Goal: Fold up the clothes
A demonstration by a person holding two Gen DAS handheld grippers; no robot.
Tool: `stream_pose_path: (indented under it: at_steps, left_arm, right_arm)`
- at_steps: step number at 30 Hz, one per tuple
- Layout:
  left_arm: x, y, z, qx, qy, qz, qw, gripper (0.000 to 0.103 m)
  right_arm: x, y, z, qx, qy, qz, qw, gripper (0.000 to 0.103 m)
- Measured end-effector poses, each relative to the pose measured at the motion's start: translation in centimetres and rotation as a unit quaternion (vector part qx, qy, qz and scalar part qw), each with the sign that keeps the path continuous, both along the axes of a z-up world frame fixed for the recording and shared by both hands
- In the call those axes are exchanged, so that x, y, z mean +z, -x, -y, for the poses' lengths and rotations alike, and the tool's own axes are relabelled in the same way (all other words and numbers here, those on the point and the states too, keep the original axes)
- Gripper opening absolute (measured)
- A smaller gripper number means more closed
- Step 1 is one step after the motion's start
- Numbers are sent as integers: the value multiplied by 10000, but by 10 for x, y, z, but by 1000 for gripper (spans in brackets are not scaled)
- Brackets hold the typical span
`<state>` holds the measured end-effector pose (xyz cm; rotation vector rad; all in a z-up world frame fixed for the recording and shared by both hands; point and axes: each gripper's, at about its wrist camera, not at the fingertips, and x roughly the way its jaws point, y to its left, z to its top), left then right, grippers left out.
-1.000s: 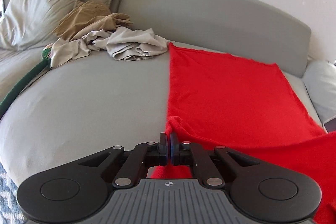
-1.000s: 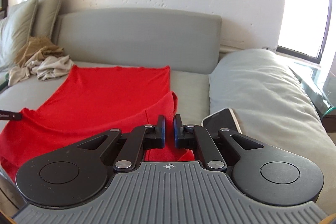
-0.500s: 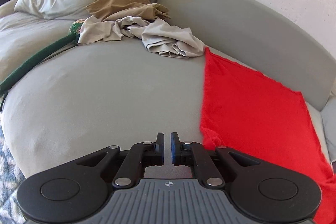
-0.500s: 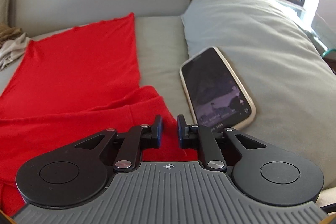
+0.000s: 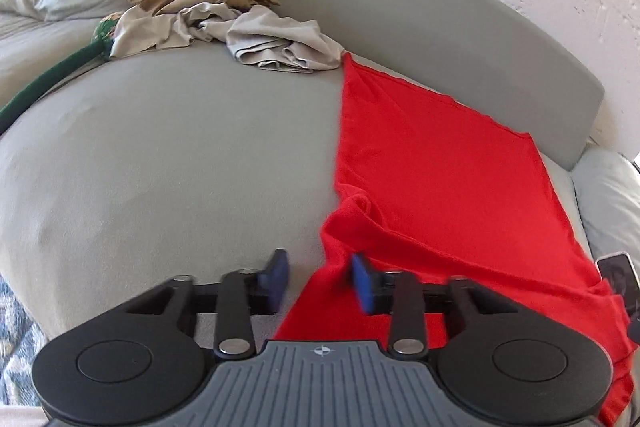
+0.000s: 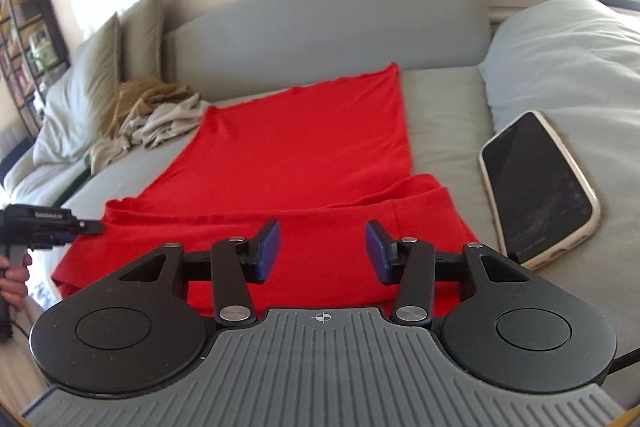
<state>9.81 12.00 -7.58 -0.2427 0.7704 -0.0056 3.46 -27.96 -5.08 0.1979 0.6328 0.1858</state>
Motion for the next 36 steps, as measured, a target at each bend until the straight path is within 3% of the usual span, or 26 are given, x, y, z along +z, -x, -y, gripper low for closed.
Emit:
stream_pose_path:
  at_steps: [4,7,8,10,12,14,17,19,21,23,25,26,27,29,32,36]
  left_arm:
    - [8,17,15,119,-592,216,9979,3]
    - [4,17,15,414,-807,51,9959,6]
    - [5,16,15,587,-960,60,9936,12]
    - [7,16,12,957,-1194,89,9882,12]
    - [14,24,0,1280,-906,251,9873,23]
    - [22,33,-5,1365,-637,406,9878,23]
    - [26,44,4,850,-328,446,9948,18]
    - [20,47,25,181,-406,460,9980,13]
    - [11,41,37,316,-975,201,9945,14]
    - [1,35,48,542,-1589,-89,9858,16]
    - [-1,34,31,1343,-1658,-403,9761,27]
    - [0,35,21,1750,-1648,-536,9692,21]
    - [2,38,13,1857,-1382,-462,9717,13]
    - [9,47,-4,1918,-721,-213,9785,13]
    - [19,50,11,1047,-575,494,9916,13]
    - [4,24,13,389,158,369,9984,16]
  right_arm:
    - [-17,-13,-13,-22,429,-552,9976,46]
    - [-18,-12,-11,-1,431,-535,9976,46]
    - [-19,-11,-10,-15,391,-538,9978,47]
    - [-18,-9,-7,-54,272,-554,9981,49]
    - [-16,-7,-2,-114,88,-550,9984,53]
    - [-12,-5,4,-193,-152,-521,9983,54]
    - [-4,2,16,-413,-532,-208,9975,55]
    - [-3,1,19,-464,-590,-140,9971,50]
    - [-7,-3,16,-404,-471,-266,9977,46]
    - [-11,-8,11,-343,-295,-428,9981,44]
    - [-13,-8,7,-318,-41,-526,9981,34]
    - [-13,-7,5,-315,64,-549,9980,33]
    - [-12,-4,7,-343,29,-540,9979,33]
    - [-10,-1,12,-386,-135,-493,9979,34]
    - [-10,-2,19,-462,-462,-458,9968,35]
    - [-14,-5,18,-439,-496,-541,9963,34]
